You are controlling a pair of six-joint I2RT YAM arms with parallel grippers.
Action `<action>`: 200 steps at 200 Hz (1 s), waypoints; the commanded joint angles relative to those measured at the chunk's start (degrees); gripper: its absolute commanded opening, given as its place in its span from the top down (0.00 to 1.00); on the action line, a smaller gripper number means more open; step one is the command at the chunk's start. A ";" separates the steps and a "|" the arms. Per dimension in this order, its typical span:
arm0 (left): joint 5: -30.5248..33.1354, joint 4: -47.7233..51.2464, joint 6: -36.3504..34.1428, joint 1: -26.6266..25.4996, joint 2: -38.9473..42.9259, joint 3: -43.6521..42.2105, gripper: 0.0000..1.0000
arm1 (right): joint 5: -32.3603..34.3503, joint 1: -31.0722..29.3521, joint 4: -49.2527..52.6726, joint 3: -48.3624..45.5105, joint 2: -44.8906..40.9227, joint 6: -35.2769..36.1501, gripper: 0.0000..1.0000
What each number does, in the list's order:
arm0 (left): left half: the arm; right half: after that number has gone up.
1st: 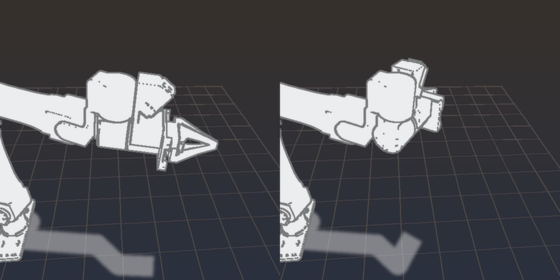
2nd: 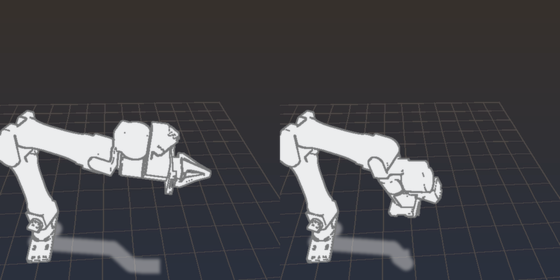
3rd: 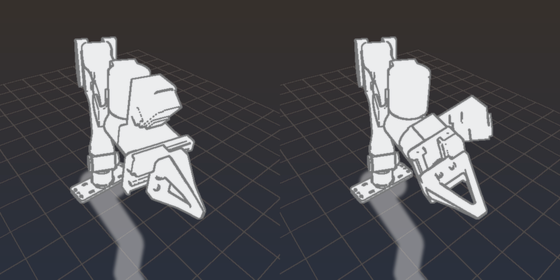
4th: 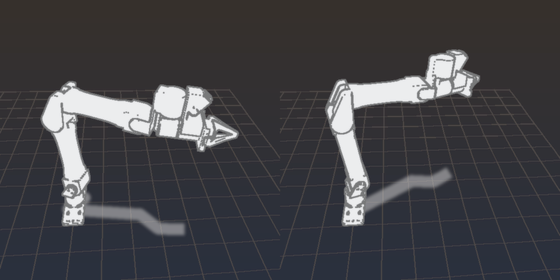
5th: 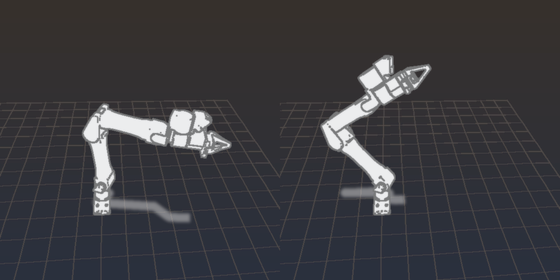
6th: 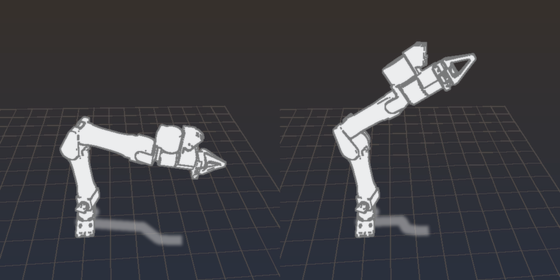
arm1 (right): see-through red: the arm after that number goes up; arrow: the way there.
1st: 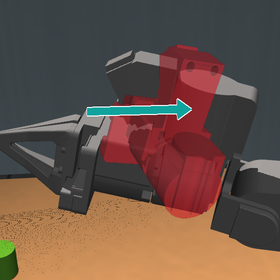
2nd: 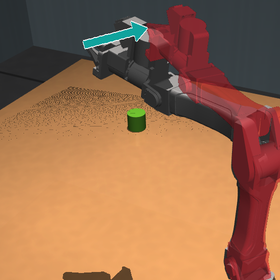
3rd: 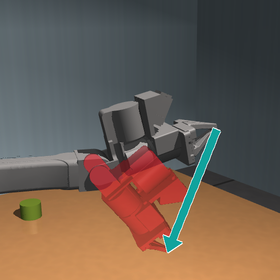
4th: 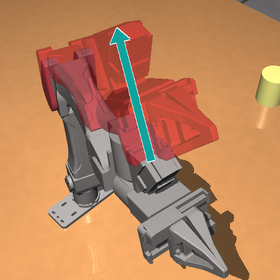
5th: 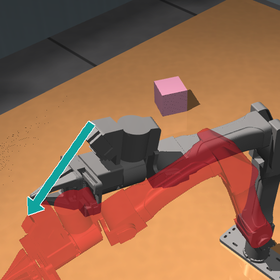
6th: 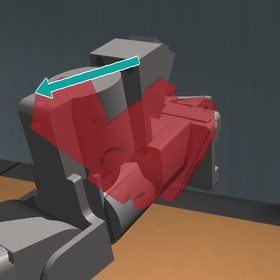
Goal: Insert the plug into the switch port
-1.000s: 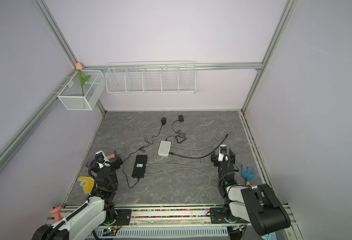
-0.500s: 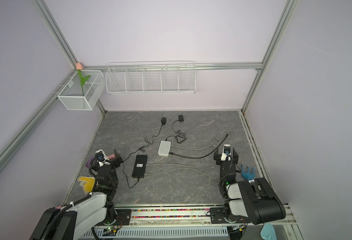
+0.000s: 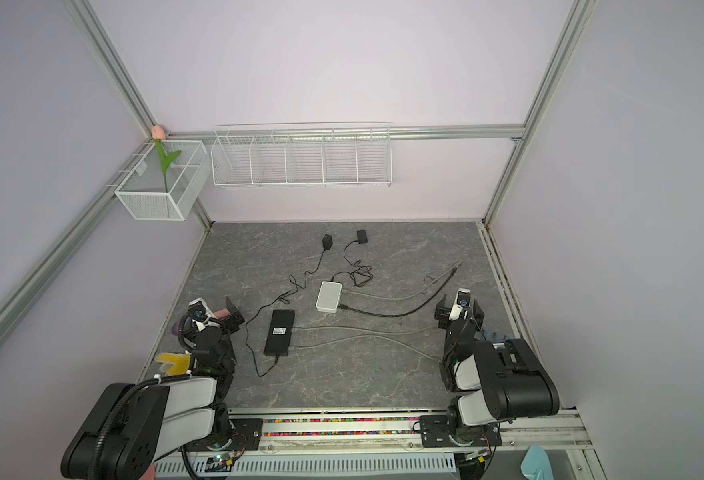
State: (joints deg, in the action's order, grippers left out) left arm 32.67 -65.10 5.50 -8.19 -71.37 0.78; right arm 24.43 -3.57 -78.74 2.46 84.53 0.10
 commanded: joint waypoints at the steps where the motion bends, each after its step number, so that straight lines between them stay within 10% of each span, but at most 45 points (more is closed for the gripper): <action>1: -0.47 -9.32 -0.15 0.53 -4.64 0.73 0.01 | -0.65 0.73 -3.53 0.61 0.26 -2.33 0.11; 200: -6.53 -15.85 -4.62 -0.69 -13.15 2.03 0.01 | -5.27 -3.71 -3.53 4.09 5.58 5.75 0.11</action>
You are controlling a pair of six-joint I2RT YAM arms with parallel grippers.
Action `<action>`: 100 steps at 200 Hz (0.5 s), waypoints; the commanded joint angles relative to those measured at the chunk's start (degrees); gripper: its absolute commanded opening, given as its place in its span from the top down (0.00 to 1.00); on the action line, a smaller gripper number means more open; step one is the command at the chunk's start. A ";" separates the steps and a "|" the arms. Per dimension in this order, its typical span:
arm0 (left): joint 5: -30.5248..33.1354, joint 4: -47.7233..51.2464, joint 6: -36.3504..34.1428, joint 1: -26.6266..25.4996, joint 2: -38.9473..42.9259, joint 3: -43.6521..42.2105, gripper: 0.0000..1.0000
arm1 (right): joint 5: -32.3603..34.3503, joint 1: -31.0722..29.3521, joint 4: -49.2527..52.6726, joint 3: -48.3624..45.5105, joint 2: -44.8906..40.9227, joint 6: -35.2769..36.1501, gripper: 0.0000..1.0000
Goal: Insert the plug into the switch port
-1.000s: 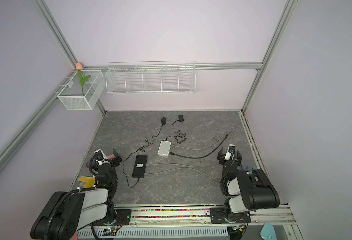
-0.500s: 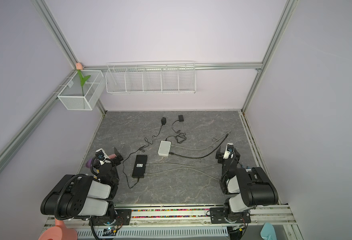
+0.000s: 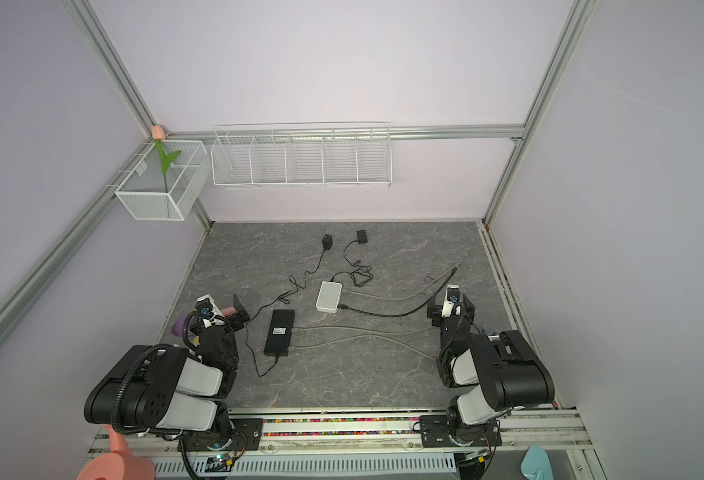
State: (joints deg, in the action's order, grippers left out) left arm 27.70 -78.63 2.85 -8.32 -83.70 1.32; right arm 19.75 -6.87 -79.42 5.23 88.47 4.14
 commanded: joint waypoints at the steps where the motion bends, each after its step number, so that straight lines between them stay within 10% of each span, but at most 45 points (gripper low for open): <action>1: -1.63 -2.32 -2.02 -0.56 -0.84 1.49 0.01 | -0.59 -0.42 -2.85 1.25 1.68 1.77 0.11; 100: -3.05 -2.31 -6.73 -3.62 -4.39 3.58 0.01 | 1.68 -2.53 -2.76 2.84 3.67 4.20 0.11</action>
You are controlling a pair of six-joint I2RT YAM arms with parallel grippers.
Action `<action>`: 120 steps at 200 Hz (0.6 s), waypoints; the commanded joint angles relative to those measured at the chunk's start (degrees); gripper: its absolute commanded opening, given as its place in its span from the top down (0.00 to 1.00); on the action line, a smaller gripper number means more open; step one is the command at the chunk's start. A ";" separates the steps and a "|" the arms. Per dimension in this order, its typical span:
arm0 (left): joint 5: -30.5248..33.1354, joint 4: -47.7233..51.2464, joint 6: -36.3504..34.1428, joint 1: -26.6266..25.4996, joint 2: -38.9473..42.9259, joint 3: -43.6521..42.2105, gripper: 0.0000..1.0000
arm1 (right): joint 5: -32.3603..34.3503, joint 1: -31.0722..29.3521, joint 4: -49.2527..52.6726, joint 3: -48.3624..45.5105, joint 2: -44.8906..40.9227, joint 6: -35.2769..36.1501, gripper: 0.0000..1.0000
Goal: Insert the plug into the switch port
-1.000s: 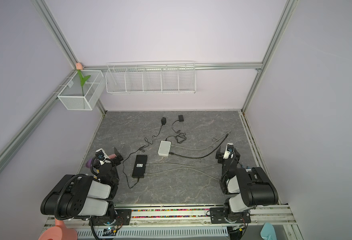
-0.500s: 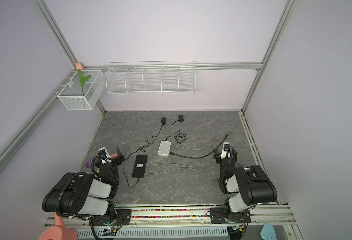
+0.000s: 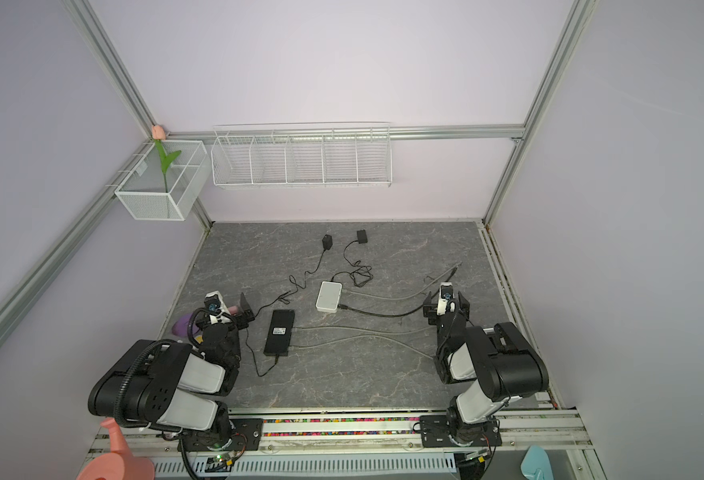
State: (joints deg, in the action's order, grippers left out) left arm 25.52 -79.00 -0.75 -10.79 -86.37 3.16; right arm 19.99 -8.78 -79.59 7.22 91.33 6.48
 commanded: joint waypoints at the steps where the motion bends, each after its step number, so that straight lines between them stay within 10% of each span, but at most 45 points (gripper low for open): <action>1: -0.84 -1.94 -3.21 -1.20 -1.75 1.75 0.01 | 1.45 -0.63 -2.59 0.86 0.79 1.87 0.11; 120: -1.01 -1.95 -7.24 -3.63 -5.68 4.26 0.01 | 0.40 0.85 8.72 5.75 -1.31 0.39 0.11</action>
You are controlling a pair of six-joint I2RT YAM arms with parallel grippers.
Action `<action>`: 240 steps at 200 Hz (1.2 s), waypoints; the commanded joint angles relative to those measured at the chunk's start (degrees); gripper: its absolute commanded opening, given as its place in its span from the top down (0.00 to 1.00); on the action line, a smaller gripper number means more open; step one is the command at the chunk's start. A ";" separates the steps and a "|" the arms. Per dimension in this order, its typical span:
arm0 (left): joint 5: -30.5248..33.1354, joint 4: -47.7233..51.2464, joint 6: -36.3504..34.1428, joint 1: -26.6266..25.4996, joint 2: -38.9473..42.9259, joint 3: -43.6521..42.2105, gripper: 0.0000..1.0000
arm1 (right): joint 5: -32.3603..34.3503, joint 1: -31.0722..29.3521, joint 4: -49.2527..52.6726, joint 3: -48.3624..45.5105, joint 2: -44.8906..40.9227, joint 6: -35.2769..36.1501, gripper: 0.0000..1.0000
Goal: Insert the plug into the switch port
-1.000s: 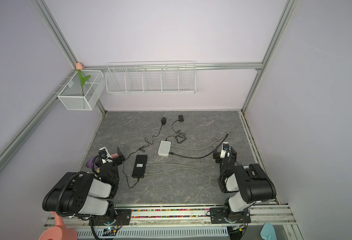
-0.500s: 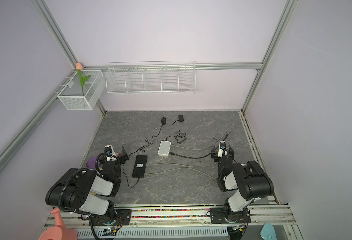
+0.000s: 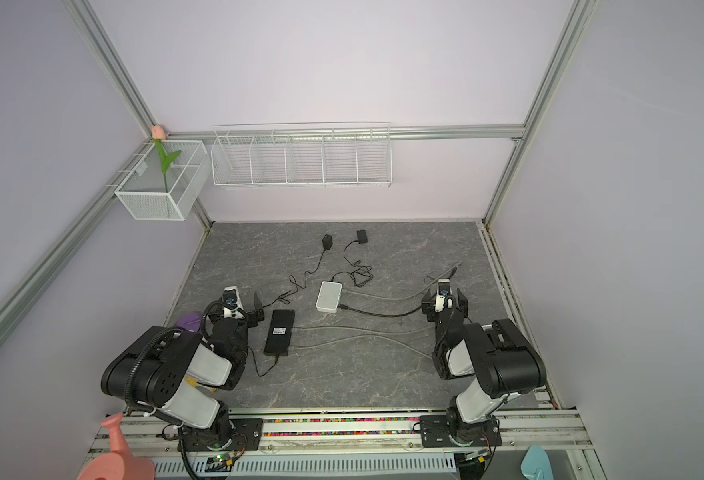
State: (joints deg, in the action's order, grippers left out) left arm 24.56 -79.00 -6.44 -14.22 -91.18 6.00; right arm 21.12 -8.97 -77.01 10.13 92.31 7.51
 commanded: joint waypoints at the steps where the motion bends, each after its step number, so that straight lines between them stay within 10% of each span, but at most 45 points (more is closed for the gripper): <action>1: -0.04 -1.95 -1.56 -0.20 -0.86 1.40 0.01 | -0.82 1.14 6.68 3.04 -2.44 -0.74 0.11; 240: -4.27 18.11 3.64 5.73 1.61 12.42 0.01 | -5.13 4.66 21.69 9.48 -4.16 -4.24 0.11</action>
State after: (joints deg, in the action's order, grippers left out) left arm 20.97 -65.45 -4.32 -9.41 -90.63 16.32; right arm 16.60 -4.58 -54.74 18.96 89.45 3.86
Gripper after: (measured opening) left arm 0.991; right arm 0.890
